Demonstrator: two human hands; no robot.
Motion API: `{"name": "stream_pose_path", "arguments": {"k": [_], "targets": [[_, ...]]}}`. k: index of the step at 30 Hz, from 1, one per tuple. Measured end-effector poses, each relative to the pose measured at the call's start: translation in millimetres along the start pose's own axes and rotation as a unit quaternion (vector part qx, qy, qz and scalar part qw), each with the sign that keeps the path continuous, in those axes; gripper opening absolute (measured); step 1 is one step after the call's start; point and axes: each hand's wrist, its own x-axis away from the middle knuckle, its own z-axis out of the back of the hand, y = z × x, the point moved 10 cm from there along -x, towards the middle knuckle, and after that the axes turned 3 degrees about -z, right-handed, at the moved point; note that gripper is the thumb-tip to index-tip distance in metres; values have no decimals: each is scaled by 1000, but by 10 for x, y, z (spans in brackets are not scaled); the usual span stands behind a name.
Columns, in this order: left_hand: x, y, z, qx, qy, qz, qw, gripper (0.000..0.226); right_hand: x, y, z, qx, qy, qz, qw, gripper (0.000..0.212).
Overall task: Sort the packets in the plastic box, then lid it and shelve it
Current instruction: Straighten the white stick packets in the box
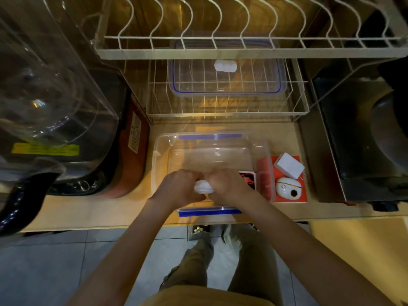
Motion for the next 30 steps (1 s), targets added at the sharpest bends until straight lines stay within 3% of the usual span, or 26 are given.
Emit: {"name": "stream_pose_path", "arguments": {"k": [2, 5, 8, 15, 19, 23, 30], "targets": [[63, -9, 75, -46, 36, -3, 998, 44, -10, 40, -84, -3, -31, -10, 999, 24], [231, -18, 138, -20, 96, 12, 995, 40, -20, 101, -103, -27, -49, -25, 998, 28], [378, 7, 84, -9, 121, 23, 992, 62, -28, 57, -30, -35, -36, -16, 999, 30], [309, -25, -45, 26, 80, 27, 996, 54, -24, -62, -118, -86, -100, -21, 991, 40], [288, -33, -51, -4, 65, 29, 997, 52, 5, -37, -79, -46, -73, -11, 996, 40], [226, -50, -42, 8, 42, 29, 999, 44, 36, 36, -9, -82, -51, -24, 995, 35], [152, -42, 44, -27, 44, 45, 998, 56, 41, 174, 87, -123, -9, -52, 991, 23]]}}
